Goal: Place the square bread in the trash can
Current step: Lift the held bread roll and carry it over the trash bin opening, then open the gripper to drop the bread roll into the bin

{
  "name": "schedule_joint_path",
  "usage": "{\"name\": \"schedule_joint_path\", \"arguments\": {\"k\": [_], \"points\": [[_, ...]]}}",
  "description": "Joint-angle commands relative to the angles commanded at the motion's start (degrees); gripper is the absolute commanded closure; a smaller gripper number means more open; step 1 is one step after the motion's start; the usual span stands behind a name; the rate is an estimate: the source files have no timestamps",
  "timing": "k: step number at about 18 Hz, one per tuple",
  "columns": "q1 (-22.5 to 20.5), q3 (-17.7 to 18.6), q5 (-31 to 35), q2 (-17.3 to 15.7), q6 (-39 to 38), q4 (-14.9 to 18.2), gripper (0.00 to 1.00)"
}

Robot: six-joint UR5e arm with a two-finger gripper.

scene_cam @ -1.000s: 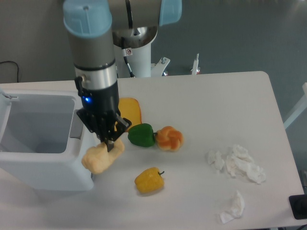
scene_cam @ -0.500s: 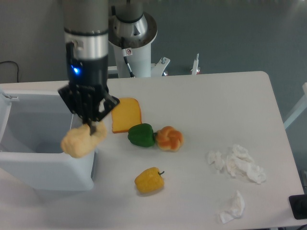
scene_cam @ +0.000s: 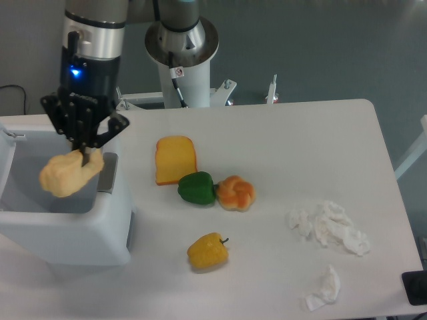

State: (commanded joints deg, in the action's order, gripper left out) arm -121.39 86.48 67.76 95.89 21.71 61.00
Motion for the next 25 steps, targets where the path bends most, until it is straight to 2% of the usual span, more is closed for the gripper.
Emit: {"name": "schedule_joint_path", "arguments": {"k": [2, 4, 5, 6, 7, 8, 10, 25], "points": [[0.63, 0.61, 0.09, 0.09, 0.00, 0.00, 0.73], [0.72, 1.84, 0.09, -0.08, 0.52, 0.00, 0.62], [0.72, 2.28, 0.09, -0.26, 0.70, -0.17, 0.39], [0.72, 2.46, 0.09, -0.35, 0.70, -0.18, 0.21], [0.72, 2.55, 0.17, -0.61, 0.62, -0.09, 0.17], [0.72, 3.07, 0.09, -0.79, 0.62, -0.09, 0.08], [0.72, 3.43, 0.09, -1.23, 0.62, -0.09, 0.00], [-0.86, 3.25, 0.26, -2.37, -0.09, 0.00, 0.00]]}}
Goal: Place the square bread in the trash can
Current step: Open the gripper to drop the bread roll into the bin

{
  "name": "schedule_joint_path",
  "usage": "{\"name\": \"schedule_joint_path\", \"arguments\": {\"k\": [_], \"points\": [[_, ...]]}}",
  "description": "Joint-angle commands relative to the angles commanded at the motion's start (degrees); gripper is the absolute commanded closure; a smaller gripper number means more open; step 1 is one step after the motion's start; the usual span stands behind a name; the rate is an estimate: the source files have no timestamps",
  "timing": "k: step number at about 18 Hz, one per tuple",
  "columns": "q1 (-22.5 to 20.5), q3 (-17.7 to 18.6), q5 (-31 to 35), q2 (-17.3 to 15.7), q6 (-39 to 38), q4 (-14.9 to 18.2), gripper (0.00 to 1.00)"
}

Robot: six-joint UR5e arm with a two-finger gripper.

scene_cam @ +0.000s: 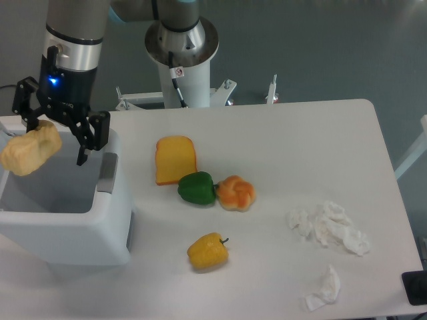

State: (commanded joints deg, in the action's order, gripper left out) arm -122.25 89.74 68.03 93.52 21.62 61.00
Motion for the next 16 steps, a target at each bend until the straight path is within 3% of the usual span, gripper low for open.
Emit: {"name": "schedule_joint_path", "arguments": {"k": [7, 16], "points": [[-0.80, 0.44, -0.27, 0.17, -4.66, 0.26, 0.00], [-2.20, 0.18, 0.35, 0.61, -3.96, -0.09, 0.00]]}}
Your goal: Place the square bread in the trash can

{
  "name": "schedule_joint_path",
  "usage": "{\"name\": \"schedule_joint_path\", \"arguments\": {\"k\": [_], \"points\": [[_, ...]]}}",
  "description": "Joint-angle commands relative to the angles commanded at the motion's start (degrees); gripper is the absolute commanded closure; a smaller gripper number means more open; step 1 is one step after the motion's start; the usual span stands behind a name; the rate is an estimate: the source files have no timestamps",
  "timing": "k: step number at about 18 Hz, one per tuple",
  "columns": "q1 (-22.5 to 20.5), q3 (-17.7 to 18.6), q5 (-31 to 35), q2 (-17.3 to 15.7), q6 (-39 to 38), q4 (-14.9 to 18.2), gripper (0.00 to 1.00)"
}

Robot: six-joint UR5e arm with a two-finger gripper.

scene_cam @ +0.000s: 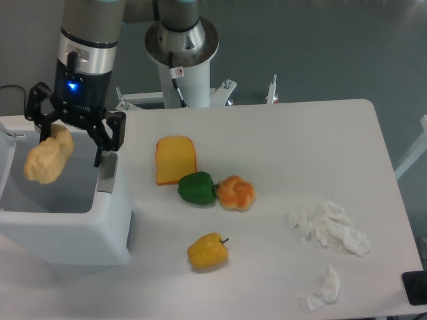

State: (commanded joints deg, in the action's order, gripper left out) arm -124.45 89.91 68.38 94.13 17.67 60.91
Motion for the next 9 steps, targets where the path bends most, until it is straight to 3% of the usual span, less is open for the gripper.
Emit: {"name": "schedule_joint_path", "arguments": {"k": [9], "points": [[-1.05, -0.79, 0.09, 0.35, 2.27, -0.70, 0.00]]}}
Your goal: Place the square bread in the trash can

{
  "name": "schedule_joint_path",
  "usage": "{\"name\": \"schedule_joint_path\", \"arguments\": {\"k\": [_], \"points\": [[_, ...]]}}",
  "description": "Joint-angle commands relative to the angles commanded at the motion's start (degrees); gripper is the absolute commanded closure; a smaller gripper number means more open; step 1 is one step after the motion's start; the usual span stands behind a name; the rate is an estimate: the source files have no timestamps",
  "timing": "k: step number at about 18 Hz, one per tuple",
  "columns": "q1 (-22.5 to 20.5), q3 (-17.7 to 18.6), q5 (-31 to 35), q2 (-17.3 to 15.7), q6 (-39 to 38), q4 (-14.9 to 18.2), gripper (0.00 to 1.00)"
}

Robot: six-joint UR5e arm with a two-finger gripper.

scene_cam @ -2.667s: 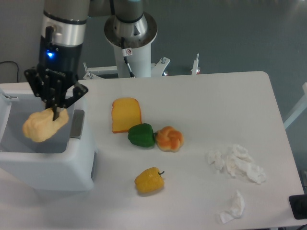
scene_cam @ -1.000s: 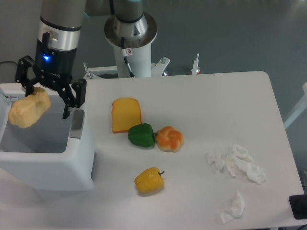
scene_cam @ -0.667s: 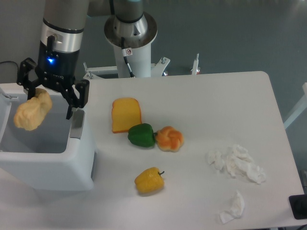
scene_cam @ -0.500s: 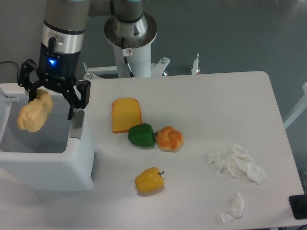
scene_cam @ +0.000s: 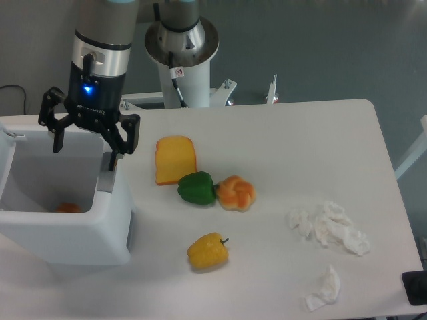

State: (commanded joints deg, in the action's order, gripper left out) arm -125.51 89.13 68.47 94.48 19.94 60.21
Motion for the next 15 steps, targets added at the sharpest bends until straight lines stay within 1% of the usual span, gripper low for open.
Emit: {"name": "schedule_joint_path", "arguments": {"k": [2, 4, 5, 8, 10, 15], "points": [[-0.35, -0.62, 0.09, 1.05, 4.74, 0.26, 0.00], [-0.88, -0.62, 0.61, 1.32, 5.99, 0.26, 0.00], [-1.92, -0.88, 0.70, 1.58, 6.43, 0.18, 0.00], [-2.37, -1.93, 1.92, 2.28, 10.99, 0.17, 0.00], [-2.37, -2.55, 4.21, 2.55, 11.88, 0.26, 0.00], [-2.37, -2.99, 4.31, 3.16, 12.32, 0.26, 0.00]]}}
